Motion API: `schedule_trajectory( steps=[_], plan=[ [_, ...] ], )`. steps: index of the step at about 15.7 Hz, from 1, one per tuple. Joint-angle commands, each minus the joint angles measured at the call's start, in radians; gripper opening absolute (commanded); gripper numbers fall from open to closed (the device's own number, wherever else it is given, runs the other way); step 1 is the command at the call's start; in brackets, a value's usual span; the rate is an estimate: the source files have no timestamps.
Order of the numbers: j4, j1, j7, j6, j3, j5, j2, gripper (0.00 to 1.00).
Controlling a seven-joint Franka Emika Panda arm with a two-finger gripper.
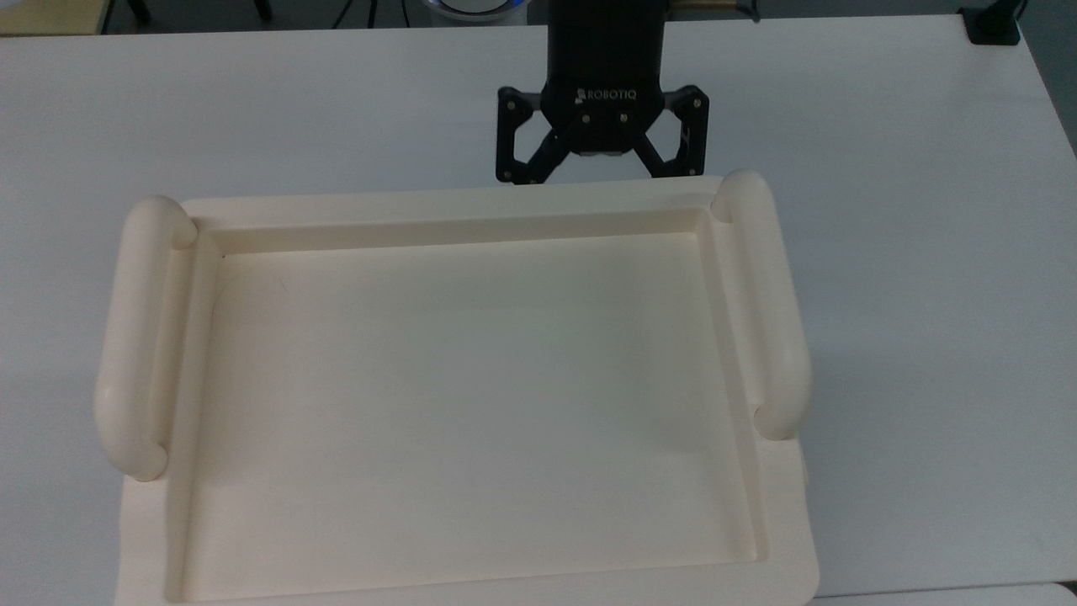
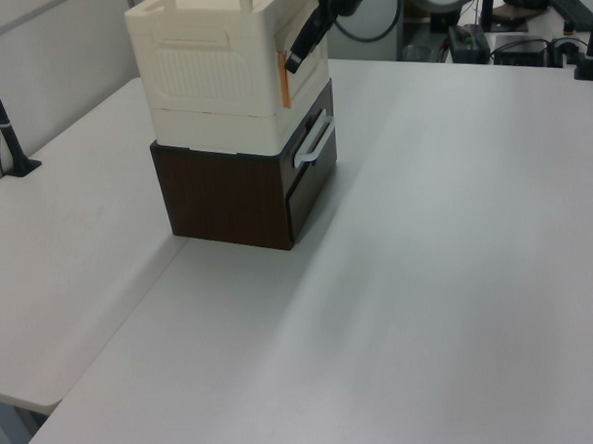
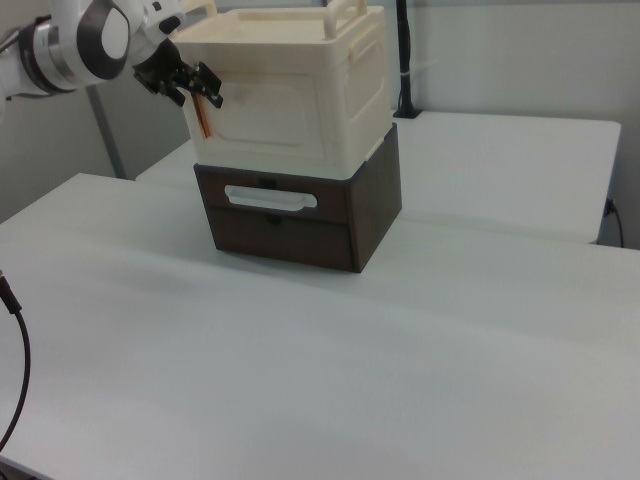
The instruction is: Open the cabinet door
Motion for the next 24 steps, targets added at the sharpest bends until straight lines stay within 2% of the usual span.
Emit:
schedule_trajectory(
  steps=[1, 3, 10, 14, 17, 19, 20, 21, 22, 23, 24],
  plan=[
    [0.026, 0.023, 0.024, 0.036, -0.01, -0.036, 0.032, 0.8],
    [0.024, 0.023, 0.021, 0.036, -0.01, -0.039, 0.031, 0.71],
    [0.012, 0.023, 0.02, 0.012, -0.01, -0.04, 0.008, 0.18],
    [-0.008, 0.02, 0.02, -0.069, -0.01, -0.034, -0.003, 0.08],
    [-0.01, 0.014, 0.021, -0.164, -0.007, -0.028, -0.023, 0.07],
    [-0.016, 0.014, 0.021, -0.256, -0.005, -0.017, -0.044, 0.15],
    [-0.016, 0.014, 0.021, -0.304, -0.007, 0.004, -0.054, 0.27],
    [-0.016, 0.012, 0.02, -0.35, -0.01, 0.03, -0.063, 0.41],
    [-0.013, 0.012, 0.02, -0.394, -0.014, 0.05, -0.069, 0.74],
    [-0.013, 0.012, 0.017, -0.449, -0.017, 0.058, -0.081, 0.99],
    [-0.01, 0.012, 0.009, -0.517, -0.019, 0.061, -0.095, 1.0]
  ],
)
